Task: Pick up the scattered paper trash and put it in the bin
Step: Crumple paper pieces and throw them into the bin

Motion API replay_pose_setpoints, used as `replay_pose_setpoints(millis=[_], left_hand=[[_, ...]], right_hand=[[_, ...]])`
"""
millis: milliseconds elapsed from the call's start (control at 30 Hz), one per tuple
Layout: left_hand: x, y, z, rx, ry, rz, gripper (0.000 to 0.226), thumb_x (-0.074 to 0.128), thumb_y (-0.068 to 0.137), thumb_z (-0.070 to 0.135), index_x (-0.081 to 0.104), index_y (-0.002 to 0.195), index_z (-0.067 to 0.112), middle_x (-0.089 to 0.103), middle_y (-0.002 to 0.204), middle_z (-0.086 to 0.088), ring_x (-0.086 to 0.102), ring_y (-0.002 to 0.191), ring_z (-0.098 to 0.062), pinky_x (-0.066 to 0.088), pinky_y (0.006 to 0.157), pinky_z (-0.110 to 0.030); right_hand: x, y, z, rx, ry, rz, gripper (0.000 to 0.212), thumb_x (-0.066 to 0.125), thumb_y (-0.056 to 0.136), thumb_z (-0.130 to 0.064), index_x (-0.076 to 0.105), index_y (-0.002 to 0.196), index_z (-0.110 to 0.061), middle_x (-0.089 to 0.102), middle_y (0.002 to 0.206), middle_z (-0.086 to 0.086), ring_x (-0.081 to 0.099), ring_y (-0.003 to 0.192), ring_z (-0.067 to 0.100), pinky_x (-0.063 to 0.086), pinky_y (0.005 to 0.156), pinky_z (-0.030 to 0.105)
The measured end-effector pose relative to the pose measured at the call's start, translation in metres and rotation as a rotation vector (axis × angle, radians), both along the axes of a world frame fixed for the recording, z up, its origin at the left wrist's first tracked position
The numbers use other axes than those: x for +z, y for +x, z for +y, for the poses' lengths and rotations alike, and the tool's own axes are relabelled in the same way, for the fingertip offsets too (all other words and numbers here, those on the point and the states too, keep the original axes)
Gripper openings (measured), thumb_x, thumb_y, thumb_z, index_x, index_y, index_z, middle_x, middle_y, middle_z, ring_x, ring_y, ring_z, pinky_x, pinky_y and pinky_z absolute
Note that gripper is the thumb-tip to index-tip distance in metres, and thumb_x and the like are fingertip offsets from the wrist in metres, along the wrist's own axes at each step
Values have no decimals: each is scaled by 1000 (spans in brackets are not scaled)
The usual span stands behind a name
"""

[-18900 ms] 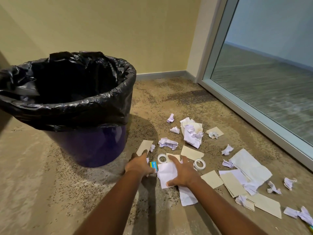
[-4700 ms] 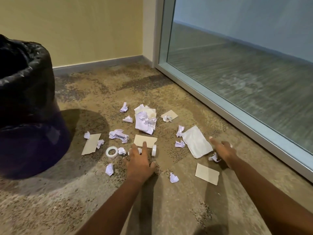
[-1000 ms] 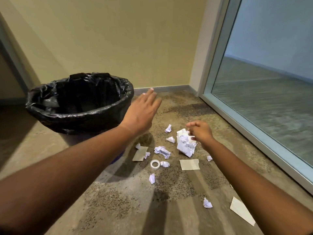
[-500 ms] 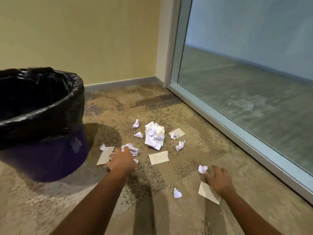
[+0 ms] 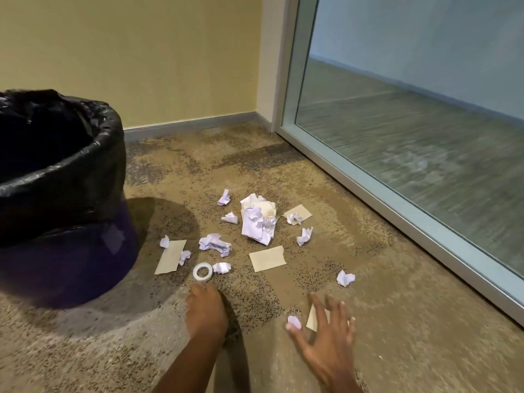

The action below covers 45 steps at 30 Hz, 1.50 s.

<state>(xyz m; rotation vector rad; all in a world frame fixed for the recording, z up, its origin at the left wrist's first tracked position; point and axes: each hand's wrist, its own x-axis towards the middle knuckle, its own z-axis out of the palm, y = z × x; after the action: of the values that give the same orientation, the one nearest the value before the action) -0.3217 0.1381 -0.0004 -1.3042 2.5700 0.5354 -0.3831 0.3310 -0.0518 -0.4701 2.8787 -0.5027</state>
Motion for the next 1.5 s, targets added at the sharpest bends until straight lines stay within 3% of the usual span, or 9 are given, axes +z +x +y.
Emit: replay_pose_setpoints(millis=[100, 233, 333, 400, 500, 633, 767, 967, 1500], left_hand=[[-3, -3, -7, 1, 8, 47, 33, 34, 96, 2, 46, 125, 10, 42, 134, -13, 46, 125, -24, 45, 98, -30], [-4, -3, -13, -54, 12, 94, 32, 34, 96, 1, 52, 121, 10, 47, 131, -12, 52, 118, -22, 45, 97, -29], [-4, -4, -21, -80, -9, 136, 36, 34, 95, -2, 51, 124, 11, 45, 133, -12, 53, 116, -23, 45, 94, -30], [-2, -6, -27, -91, -41, 176, 40, 34, 94, -5, 50, 127, 12, 44, 133, -12, 54, 113, -23, 47, 89, -29], [0, -9, -39, -107, -72, 249, 45, 35, 91, -10, 47, 128, 14, 43, 131, -13, 56, 109, -27, 49, 84, -33], [1, -9, -65, -86, -107, 337, 44, 39, 90, -10, 50, 125, 13, 44, 124, -12, 58, 100, -30, 50, 82, -38], [4, -11, -95, 17, -81, 377, 48, 34, 93, -6, 43, 136, 11, 44, 134, -16, 54, 113, -35, 44, 93, -43], [1, -18, -131, 184, 9, 437, 49, 30, 96, 0, 36, 142, 16, 45, 142, -14, 50, 123, -34, 43, 97, -41], [-15, -53, -110, -54, 322, 381, 56, 45, 94, 45, 28, 146, 32, 21, 156, -6, 14, 144, -32, 18, 116, -49]], right_hand=[[-3, 13, -15, 167, 87, 79, 85, 17, 66, -87, 31, 137, -41, 26, 148, -5, 20, 140, 25, -3, 114, 38], [2, 8, -14, 303, 49, 124, 41, 17, 90, -60, 51, 105, -42, 62, 108, -6, 55, 104, 16, 52, 81, 36], [7, -15, -11, 374, 25, 275, 16, 56, 80, -42, 49, 95, -39, 57, 92, -12, 49, 83, 8, 49, 60, 19], [6, -28, -10, 416, 24, 246, 47, 81, 62, -21, 51, 96, -34, 60, 88, -12, 57, 76, 8, 44, 56, 15], [13, -45, -8, 326, -85, 173, 30, 63, 81, -3, 61, 105, -19, 59, 99, -4, 57, 91, 15, 46, 72, 23], [31, -68, -2, -35, -486, 32, 20, 44, 95, -10, 62, 93, -18, 52, 86, -19, 51, 76, -4, 38, 63, 14], [25, -104, 16, -314, -524, 137, 16, 53, 91, -13, 66, 97, -4, 61, 98, 14, 54, 75, 24, 35, 55, 23], [12, -112, 13, -520, -260, 50, 40, 41, 95, -35, 57, 115, -5, 47, 122, 32, 40, 115, 41, 31, 99, 46], [28, -80, -153, -11, -113, -129, 57, 46, 81, -63, 38, 132, -38, 27, 147, 6, 26, 133, 30, 25, 107, 53]])
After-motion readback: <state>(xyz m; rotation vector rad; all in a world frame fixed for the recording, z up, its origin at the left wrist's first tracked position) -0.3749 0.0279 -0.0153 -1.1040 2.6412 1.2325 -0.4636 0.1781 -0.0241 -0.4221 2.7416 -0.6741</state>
